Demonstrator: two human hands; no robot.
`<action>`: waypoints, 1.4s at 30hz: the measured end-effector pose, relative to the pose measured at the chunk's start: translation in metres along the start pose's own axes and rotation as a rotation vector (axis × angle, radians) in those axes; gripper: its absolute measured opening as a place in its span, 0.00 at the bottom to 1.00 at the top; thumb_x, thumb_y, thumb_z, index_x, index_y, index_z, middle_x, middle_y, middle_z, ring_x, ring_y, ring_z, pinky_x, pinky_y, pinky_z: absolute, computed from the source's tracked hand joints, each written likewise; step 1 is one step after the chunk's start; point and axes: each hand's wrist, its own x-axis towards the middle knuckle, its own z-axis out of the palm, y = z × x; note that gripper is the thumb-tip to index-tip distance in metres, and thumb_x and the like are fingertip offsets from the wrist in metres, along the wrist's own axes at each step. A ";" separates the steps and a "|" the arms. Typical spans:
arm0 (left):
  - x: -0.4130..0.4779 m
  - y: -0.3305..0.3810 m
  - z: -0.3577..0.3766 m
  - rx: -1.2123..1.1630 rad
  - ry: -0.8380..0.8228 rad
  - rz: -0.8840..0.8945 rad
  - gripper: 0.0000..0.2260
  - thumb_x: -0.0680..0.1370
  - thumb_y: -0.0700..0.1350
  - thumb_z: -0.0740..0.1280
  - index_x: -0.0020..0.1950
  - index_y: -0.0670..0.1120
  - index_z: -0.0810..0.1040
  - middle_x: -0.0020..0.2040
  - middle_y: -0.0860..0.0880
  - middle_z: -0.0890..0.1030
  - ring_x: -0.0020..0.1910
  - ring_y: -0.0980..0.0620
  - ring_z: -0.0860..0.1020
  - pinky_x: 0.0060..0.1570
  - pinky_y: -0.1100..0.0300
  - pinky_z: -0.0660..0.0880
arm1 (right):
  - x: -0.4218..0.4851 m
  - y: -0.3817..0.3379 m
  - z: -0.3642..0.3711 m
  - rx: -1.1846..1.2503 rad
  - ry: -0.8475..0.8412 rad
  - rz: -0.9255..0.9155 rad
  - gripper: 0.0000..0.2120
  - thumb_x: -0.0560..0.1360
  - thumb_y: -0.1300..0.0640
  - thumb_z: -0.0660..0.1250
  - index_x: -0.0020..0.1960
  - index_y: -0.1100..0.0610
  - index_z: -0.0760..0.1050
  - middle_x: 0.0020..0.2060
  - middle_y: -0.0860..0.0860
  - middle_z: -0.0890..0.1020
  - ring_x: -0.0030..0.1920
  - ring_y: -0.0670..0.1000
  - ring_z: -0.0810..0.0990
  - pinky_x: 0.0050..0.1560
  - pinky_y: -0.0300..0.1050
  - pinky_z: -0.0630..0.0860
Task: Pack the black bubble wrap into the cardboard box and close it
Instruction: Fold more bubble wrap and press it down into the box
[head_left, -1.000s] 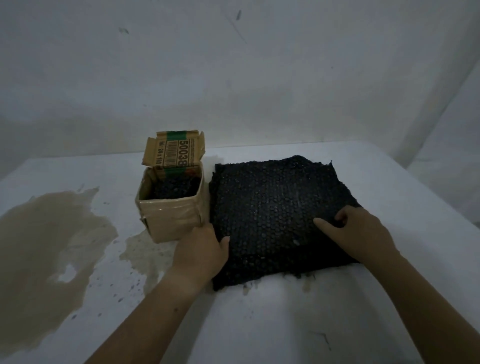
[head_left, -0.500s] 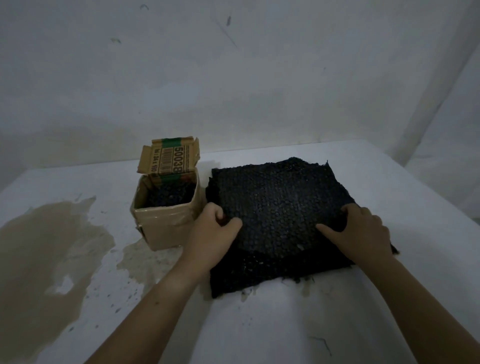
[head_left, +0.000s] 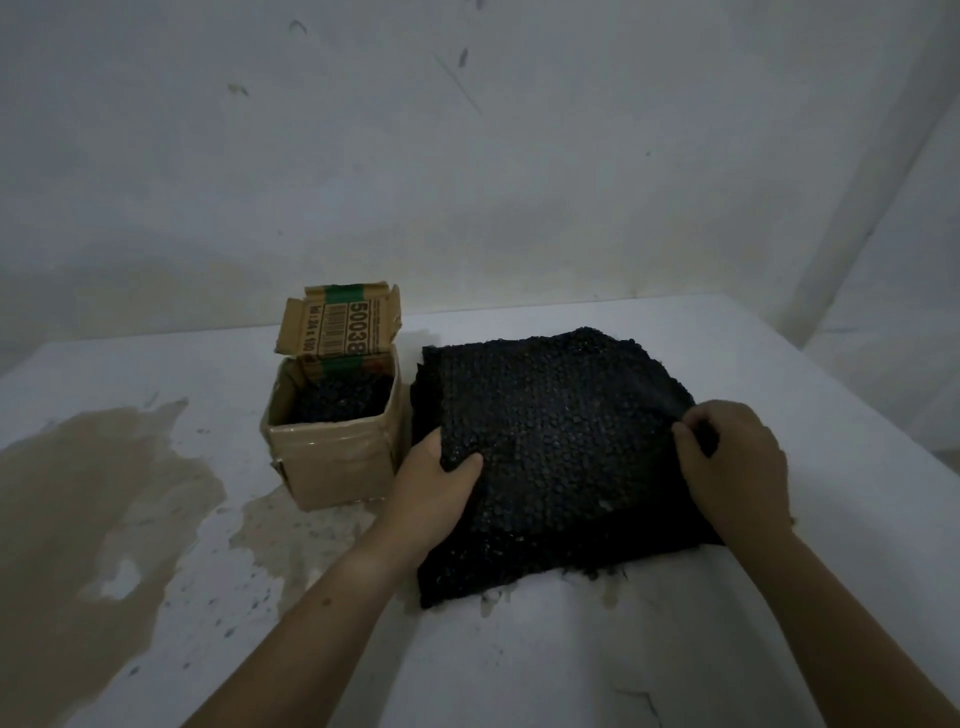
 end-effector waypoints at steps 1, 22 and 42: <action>-0.001 0.002 -0.001 0.004 -0.006 0.020 0.12 0.81 0.46 0.64 0.59 0.62 0.72 0.53 0.66 0.77 0.54 0.63 0.76 0.49 0.70 0.71 | 0.001 -0.006 -0.004 0.091 0.007 0.031 0.04 0.76 0.58 0.66 0.43 0.54 0.73 0.43 0.51 0.78 0.45 0.54 0.75 0.44 0.48 0.70; -0.036 0.049 -0.168 -0.040 0.304 0.197 0.11 0.81 0.49 0.64 0.59 0.66 0.74 0.56 0.57 0.82 0.52 0.53 0.82 0.46 0.53 0.81 | 0.019 -0.171 -0.003 1.285 -0.563 0.657 0.09 0.76 0.55 0.69 0.55 0.57 0.81 0.49 0.54 0.86 0.50 0.54 0.85 0.54 0.52 0.78; -0.016 -0.001 -0.192 0.822 0.214 0.437 0.25 0.78 0.55 0.63 0.73 0.54 0.61 0.80 0.54 0.45 0.79 0.50 0.49 0.70 0.51 0.62 | 0.002 -0.229 0.048 0.332 -0.203 -0.154 0.37 0.70 0.41 0.72 0.72 0.49 0.61 0.76 0.47 0.56 0.76 0.51 0.56 0.73 0.53 0.58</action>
